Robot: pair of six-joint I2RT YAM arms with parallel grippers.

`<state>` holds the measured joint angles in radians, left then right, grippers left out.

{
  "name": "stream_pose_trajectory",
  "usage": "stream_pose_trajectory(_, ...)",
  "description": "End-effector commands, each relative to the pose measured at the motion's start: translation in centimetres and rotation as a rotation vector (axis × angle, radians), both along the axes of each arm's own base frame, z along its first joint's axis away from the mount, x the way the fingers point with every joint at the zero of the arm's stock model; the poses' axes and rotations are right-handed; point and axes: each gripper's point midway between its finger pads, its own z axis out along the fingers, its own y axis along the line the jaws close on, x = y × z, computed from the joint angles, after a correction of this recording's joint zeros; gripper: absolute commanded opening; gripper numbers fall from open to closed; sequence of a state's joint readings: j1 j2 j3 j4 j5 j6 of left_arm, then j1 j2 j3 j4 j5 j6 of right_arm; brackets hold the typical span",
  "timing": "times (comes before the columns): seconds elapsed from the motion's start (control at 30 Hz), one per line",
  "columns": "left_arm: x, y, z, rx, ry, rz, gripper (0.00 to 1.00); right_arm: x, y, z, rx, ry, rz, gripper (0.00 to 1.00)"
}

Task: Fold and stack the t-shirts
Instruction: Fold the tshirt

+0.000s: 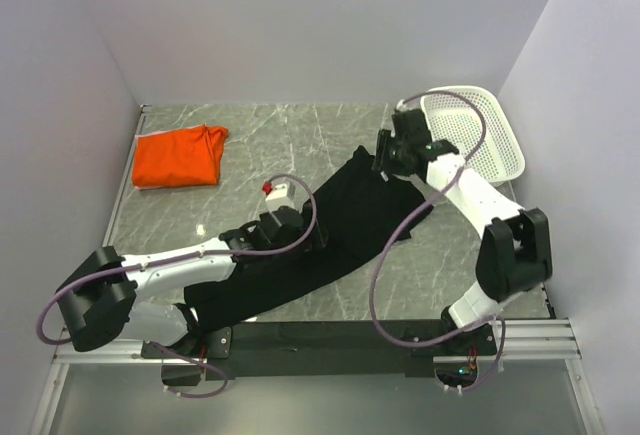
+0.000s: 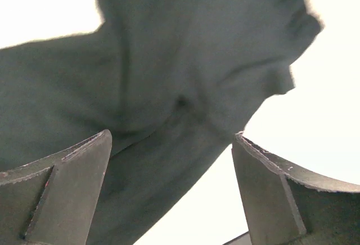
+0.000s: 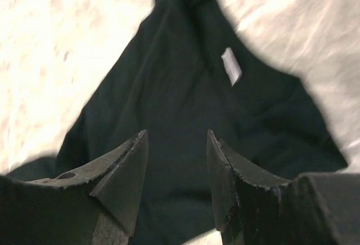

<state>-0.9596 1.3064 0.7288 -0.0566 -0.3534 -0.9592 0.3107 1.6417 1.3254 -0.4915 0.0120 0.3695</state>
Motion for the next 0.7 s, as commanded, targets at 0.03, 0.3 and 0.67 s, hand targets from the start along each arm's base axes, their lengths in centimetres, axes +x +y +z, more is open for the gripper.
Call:
stream_pose_trajectory(0.03,-3.0,2.6,-4.5,0.101,0.098,-0.038,0.94,-4.1,1.4,-3.3,0.014,0.059,0.021,0.53)
stream_pose_trajectory(0.3,-4.7,4.1,-7.2,0.111,0.141,-0.045,0.94,-7.6,1.7,-9.0,-0.033,0.187,0.026,0.53)
stream_pose_trajectory(0.67,-5.0,0.4,-7.7,0.019,0.171,-0.134,0.94,-5.2,2.0,-13.0,-0.097,0.309,0.022,0.53)
